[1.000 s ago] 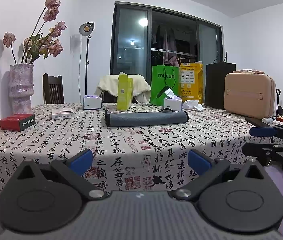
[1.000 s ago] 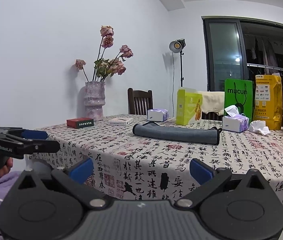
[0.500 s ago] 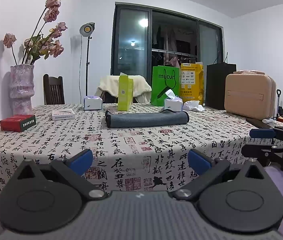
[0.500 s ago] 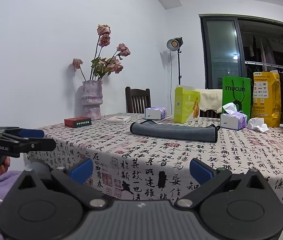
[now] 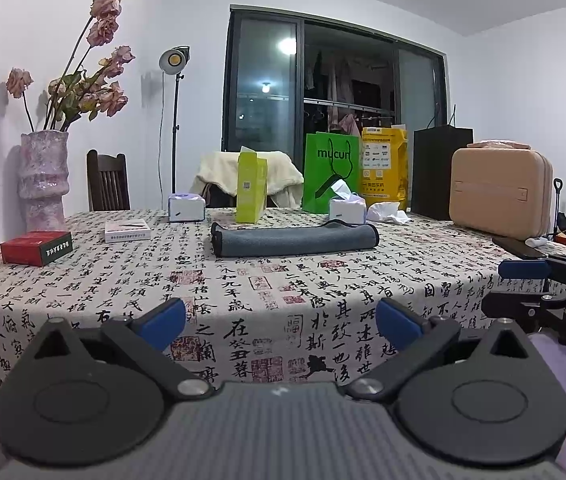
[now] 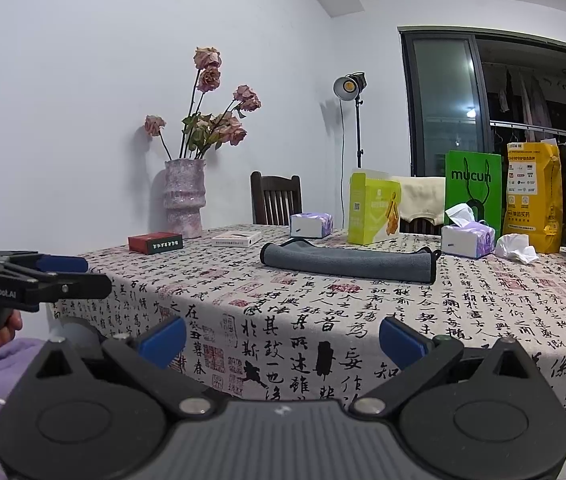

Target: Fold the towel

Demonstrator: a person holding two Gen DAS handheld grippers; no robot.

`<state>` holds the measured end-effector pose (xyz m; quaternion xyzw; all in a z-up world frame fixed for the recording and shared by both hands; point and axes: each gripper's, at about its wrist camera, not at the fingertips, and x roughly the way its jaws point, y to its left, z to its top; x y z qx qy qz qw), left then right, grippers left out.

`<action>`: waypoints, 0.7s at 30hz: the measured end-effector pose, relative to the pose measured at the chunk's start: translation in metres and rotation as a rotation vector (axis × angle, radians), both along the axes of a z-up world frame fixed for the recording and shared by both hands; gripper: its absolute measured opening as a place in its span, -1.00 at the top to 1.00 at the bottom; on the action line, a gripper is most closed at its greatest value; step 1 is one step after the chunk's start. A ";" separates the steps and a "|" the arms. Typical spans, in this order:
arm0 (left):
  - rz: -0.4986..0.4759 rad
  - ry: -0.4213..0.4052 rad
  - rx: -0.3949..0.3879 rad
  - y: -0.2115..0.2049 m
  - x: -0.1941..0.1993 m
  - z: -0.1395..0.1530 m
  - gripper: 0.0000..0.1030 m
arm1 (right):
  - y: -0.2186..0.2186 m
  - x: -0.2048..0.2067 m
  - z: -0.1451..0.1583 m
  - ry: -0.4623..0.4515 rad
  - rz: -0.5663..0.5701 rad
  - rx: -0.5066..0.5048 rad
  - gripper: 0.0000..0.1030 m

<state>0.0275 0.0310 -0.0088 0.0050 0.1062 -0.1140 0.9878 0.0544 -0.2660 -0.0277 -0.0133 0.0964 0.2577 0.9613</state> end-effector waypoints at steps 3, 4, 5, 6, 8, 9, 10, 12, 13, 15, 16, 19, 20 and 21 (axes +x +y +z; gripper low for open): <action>-0.002 0.002 -0.001 0.000 0.000 0.000 -1.00 | 0.000 0.000 0.000 -0.001 0.000 0.000 -1.00; -0.003 0.002 0.000 0.000 0.000 0.000 -1.00 | 0.000 0.000 0.000 -0.001 0.000 0.000 -1.00; -0.003 0.001 0.000 0.000 0.000 0.000 -1.00 | 0.000 0.001 -0.001 0.000 0.000 0.000 -1.00; -0.004 0.000 0.000 0.000 0.000 0.000 -1.00 | 0.000 0.001 0.000 0.001 0.000 0.000 -1.00; -0.003 0.001 0.001 -0.001 0.001 0.000 -1.00 | 0.000 0.001 -0.001 0.001 0.000 0.000 -1.00; -0.003 0.001 0.001 0.000 0.001 0.000 -1.00 | 0.000 0.001 -0.001 0.001 0.000 -0.001 -1.00; -0.002 0.001 0.001 -0.001 0.001 0.000 -1.00 | 0.000 0.001 -0.001 0.001 0.001 -0.001 -1.00; -0.001 0.003 0.001 0.000 0.001 0.000 -1.00 | 0.000 0.001 -0.001 0.000 0.000 -0.001 -1.00; 0.000 0.004 -0.001 0.000 0.002 0.000 -1.00 | 0.000 0.001 -0.001 0.000 0.000 0.000 -1.00; 0.001 0.001 0.001 0.000 0.001 0.000 -1.00 | 0.000 0.001 -0.001 0.001 0.001 0.000 -1.00; 0.001 -0.001 0.003 -0.001 0.001 0.000 -1.00 | 0.000 0.001 -0.001 0.001 0.001 0.000 -1.00; 0.002 -0.002 0.010 -0.002 0.000 0.000 -1.00 | 0.001 0.002 -0.002 0.002 0.003 -0.001 -1.00; 0.003 0.000 0.010 -0.002 0.000 0.000 -1.00 | 0.001 0.002 -0.002 0.001 0.003 -0.001 -1.00; 0.005 0.001 0.010 -0.001 0.000 0.000 -1.00 | 0.001 0.002 -0.003 0.000 0.003 -0.002 -1.00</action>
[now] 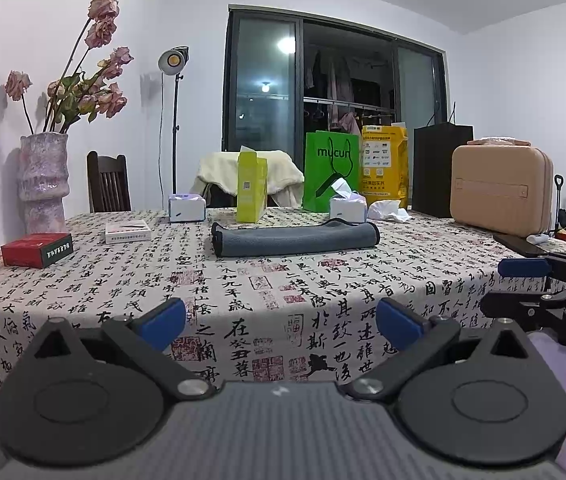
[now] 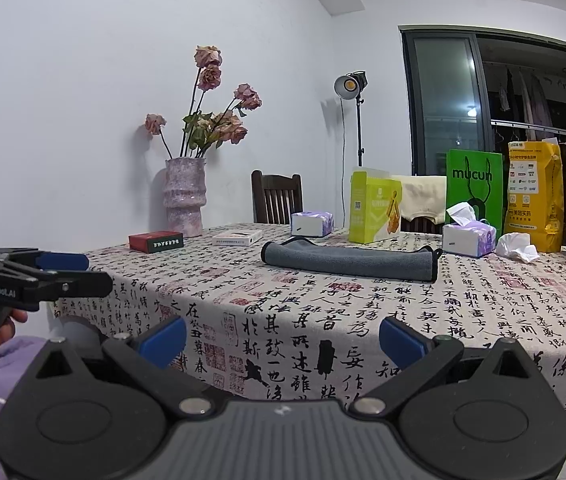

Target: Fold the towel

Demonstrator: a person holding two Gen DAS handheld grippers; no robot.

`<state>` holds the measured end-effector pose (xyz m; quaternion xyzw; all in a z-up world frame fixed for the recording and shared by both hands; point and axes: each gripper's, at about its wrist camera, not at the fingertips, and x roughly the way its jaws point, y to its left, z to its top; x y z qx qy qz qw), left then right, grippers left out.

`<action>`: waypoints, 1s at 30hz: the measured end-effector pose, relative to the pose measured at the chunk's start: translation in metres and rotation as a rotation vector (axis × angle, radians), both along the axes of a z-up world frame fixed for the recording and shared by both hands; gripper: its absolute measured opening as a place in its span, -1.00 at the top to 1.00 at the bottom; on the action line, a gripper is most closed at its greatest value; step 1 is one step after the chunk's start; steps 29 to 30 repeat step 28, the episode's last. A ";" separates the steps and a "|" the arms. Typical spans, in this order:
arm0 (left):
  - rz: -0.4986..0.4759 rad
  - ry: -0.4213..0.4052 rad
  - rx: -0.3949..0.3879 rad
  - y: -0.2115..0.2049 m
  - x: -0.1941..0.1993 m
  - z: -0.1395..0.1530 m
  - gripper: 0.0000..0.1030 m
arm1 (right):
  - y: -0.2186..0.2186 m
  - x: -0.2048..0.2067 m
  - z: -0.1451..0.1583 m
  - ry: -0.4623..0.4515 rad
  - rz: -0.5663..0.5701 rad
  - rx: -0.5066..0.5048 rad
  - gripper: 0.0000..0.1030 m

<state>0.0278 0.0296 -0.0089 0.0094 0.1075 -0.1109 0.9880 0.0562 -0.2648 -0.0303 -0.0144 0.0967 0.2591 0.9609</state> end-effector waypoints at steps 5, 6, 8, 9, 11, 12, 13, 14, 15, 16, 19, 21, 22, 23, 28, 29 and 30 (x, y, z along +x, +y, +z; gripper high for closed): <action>0.011 -0.007 -0.001 0.001 -0.001 0.000 -1.00 | 0.001 0.000 0.000 -0.001 0.001 -0.001 -1.00; 0.010 -0.008 -0.001 0.001 -0.001 0.000 -1.00 | 0.001 0.000 0.000 -0.001 0.001 -0.001 -1.00; 0.009 -0.004 0.000 0.001 -0.001 0.000 -1.00 | 0.001 0.000 0.000 -0.002 0.001 -0.002 -1.00; 0.009 -0.004 -0.001 0.001 -0.001 0.000 -1.00 | 0.001 0.000 0.000 -0.002 0.001 -0.001 -1.00; 0.011 -0.002 -0.001 0.000 0.000 0.000 -1.00 | 0.001 0.000 0.000 -0.002 0.003 -0.002 -1.00; 0.012 -0.001 -0.001 0.000 0.000 0.000 -1.00 | 0.001 0.000 0.000 -0.002 0.003 -0.002 -1.00; 0.011 -0.001 -0.001 0.000 0.000 0.000 -1.00 | 0.002 0.000 0.000 -0.003 0.004 -0.003 -1.00; 0.010 -0.001 -0.001 0.000 0.000 0.000 -1.00 | 0.002 0.000 0.000 -0.004 0.004 -0.004 -1.00; 0.010 -0.001 -0.001 0.000 0.000 0.000 -1.00 | 0.002 0.000 0.000 -0.005 0.004 -0.004 -1.00; 0.009 -0.001 -0.001 0.000 -0.001 0.000 -1.00 | 0.002 0.000 0.000 -0.005 0.005 -0.004 -1.00; 0.005 -0.002 -0.001 -0.001 -0.001 0.000 -1.00 | 0.002 0.000 0.000 -0.004 0.005 -0.004 -1.00; 0.003 -0.002 0.000 -0.001 -0.001 0.000 -1.00 | 0.003 0.000 0.000 -0.004 0.006 -0.005 -1.00; 0.003 -0.001 0.001 -0.001 -0.001 -0.001 -1.00 | 0.003 0.000 0.000 -0.004 0.006 -0.005 -1.00; 0.003 -0.001 0.001 -0.001 -0.001 -0.001 -1.00 | 0.003 0.000 0.000 -0.003 0.006 -0.005 -1.00; 0.004 -0.001 0.002 -0.001 0.000 -0.001 -1.00 | 0.003 0.000 0.000 -0.003 0.006 -0.005 -1.00; 0.004 -0.001 0.002 -0.001 0.000 -0.001 -1.00 | 0.003 0.000 0.000 -0.003 0.006 -0.005 -1.00; 0.004 -0.001 0.002 -0.001 0.000 -0.001 -1.00 | 0.003 0.000 0.000 -0.003 0.006 -0.005 -1.00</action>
